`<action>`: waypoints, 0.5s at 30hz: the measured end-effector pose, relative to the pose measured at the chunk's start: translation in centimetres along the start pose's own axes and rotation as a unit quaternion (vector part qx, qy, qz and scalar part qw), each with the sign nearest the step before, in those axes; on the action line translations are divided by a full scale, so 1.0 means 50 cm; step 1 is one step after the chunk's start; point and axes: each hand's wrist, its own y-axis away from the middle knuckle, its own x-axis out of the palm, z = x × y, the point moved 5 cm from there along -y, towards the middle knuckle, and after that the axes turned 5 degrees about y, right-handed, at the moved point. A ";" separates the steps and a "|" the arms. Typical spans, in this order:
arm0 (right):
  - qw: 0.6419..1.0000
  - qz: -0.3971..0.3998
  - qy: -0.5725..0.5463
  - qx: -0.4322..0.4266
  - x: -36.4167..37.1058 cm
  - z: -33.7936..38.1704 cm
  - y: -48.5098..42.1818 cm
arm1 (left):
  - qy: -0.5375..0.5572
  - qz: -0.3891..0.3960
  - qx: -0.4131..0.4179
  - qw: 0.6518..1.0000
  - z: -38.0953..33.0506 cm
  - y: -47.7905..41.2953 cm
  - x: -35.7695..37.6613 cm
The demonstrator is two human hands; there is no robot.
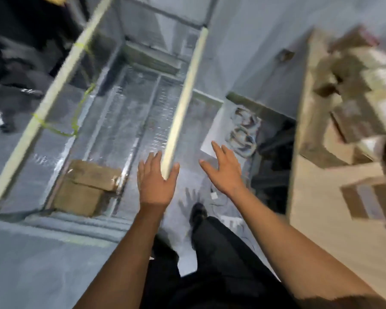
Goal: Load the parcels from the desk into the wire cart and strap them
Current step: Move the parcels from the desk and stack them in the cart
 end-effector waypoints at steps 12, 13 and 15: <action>0.906 -0.273 -0.227 0.230 -0.316 -0.544 0.216 | -0.056 0.285 0.208 0.934 -0.398 0.151 0.528; 0.885 -0.305 -0.246 0.252 -0.332 -0.591 0.234 | -0.059 0.304 0.214 0.926 -0.422 0.173 0.579; 0.838 -0.358 -0.281 0.299 -0.355 -0.679 0.276 | -0.061 0.343 0.223 0.911 -0.465 0.220 0.678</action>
